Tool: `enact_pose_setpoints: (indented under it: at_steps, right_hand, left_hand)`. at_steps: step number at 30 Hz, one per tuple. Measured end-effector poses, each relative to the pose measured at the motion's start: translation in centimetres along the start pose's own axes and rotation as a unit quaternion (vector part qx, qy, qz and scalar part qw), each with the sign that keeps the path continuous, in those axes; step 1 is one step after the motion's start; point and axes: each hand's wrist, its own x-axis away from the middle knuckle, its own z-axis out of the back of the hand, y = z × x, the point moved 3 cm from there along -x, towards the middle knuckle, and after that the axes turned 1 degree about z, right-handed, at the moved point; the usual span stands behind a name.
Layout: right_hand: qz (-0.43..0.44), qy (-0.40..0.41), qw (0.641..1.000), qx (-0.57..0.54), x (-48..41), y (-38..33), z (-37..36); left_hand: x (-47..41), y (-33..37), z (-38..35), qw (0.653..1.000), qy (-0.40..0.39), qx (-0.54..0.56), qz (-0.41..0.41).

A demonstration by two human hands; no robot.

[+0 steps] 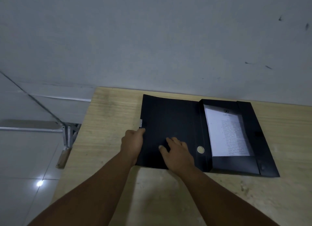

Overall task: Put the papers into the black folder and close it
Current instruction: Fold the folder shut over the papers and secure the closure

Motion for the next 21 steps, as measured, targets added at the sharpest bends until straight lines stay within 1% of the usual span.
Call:
enact_pose_setpoints:
  at_steps: [1,3,6,9,13,18,21]
  right_hand:
    - [-0.013,-0.004,1.0,-0.024,-0.1,-0.3,0.4]
    - [-0.043,-0.013,0.993,-0.11,-0.2,-1.0,1.5]
    - [-0.081,-0.039,0.968,-0.234,-0.2,-2.2,3.3]
    - [-0.073,-0.043,0.957,-0.277,0.0,-3.3,6.0]
    - [-0.036,-0.002,0.948,-0.316,0.7,-3.8,10.3]
    - [0.013,0.058,0.932,-0.357,2.2,-1.7,15.8]
    - [0.024,0.099,0.917,-0.386,2.5,0.6,19.0]
  left_hand:
    - [0.2,0.4,0.0,1.0,-0.006,0.014,-0.016]
    - [0.8,1.2,-0.2,0.998,-0.013,0.035,-0.057]
    - [2.0,2.6,-0.9,0.99,-0.019,0.069,-0.118]
    - [3.4,3.5,-2.4,0.983,-0.048,0.089,-0.156]
    - [5.7,5.1,-5.5,0.968,-0.1,0.121,-0.197]
    - [8.7,7.3,-10.7,0.945,-0.151,0.131,-0.258]
    - [10.2,8.1,-13.9,0.934,-0.164,0.101,-0.303]
